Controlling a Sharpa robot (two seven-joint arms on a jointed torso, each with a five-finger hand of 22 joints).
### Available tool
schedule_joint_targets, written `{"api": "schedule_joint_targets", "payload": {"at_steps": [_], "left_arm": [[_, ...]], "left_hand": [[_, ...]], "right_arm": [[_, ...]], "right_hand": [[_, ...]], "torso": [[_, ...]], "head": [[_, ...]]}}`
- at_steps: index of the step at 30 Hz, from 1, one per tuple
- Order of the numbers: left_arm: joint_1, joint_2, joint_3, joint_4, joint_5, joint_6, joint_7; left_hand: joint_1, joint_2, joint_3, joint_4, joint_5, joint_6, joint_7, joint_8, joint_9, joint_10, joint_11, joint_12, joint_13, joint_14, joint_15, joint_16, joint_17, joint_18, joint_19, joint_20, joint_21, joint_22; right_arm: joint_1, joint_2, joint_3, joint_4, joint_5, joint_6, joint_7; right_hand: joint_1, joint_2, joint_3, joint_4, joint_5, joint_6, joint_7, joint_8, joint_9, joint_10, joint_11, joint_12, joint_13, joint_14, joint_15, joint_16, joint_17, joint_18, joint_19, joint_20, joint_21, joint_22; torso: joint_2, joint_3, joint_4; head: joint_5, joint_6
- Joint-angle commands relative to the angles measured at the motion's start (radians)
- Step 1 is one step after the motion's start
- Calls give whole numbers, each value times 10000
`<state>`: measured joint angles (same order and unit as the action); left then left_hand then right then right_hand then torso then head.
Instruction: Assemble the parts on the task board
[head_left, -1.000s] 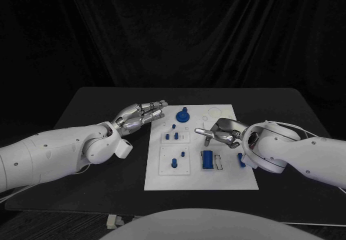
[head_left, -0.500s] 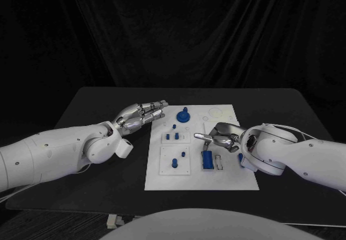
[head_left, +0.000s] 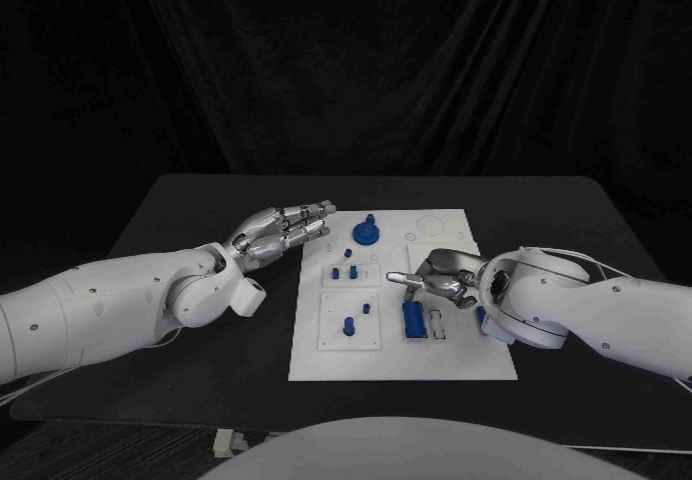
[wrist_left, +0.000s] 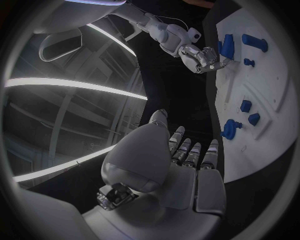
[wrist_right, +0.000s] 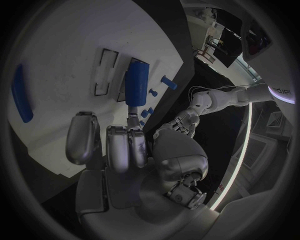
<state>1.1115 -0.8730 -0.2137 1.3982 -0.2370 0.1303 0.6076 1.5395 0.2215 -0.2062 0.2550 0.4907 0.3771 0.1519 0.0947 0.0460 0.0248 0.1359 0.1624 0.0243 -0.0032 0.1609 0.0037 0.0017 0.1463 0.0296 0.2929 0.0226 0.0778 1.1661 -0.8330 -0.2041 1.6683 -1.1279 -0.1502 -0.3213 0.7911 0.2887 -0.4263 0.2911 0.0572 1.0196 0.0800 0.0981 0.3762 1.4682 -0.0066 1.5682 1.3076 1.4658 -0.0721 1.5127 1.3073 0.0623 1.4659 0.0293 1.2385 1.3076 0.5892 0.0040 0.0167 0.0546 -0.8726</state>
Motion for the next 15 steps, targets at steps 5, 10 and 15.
{"api": "schedule_joint_targets", "payload": {"at_steps": [5,10,15], "left_arm": [[-15,-2,10,20,75,122,125],[-17,8,10,14,75,138,116],[-21,30,10,-6,75,154,120]], "left_hand": [[91,-15,23,-9,43,57,211,41,11,-16,86,36,13,32,-11,-37,-17,-87,43,25,51,14],[103,-16,31,-18,51,52,217,44,10,-13,92,37,13,32,-7,-37,-17,-91,43,25,51,12],[111,-15,36,-24,54,51,219,47,10,-14,94,31,12,32,-5,-37,-17,-94,43,26,51,10]], "right_arm": [[-51,-57,-26,11,-87,-99,-101],[-51,-90,-26,31,-90,-559,149],[-52,-181,-26,139,-93,-1466,721]], "right_hand": [[80,24,23,2,-54,-283,91,-165,-198,1026,135,26,2632,716,110,-63,1139,79,24,138,-93,1680],[127,32,56,-7,-44,-308,106,-174,-234,1026,151,26,2632,698,128,-90,1075,98,-9,156,-184,1655],[239,22,104,-4,-40,-562,111,-281,-401,1026,23,26,2632,720,50,-40,1176,83,32,141,-35,1700]], "torso": [[12,0,-3],[2,-1,-2],[0,0,-2]], "head": [[7,0],[-5,0],[-8,0]]}}
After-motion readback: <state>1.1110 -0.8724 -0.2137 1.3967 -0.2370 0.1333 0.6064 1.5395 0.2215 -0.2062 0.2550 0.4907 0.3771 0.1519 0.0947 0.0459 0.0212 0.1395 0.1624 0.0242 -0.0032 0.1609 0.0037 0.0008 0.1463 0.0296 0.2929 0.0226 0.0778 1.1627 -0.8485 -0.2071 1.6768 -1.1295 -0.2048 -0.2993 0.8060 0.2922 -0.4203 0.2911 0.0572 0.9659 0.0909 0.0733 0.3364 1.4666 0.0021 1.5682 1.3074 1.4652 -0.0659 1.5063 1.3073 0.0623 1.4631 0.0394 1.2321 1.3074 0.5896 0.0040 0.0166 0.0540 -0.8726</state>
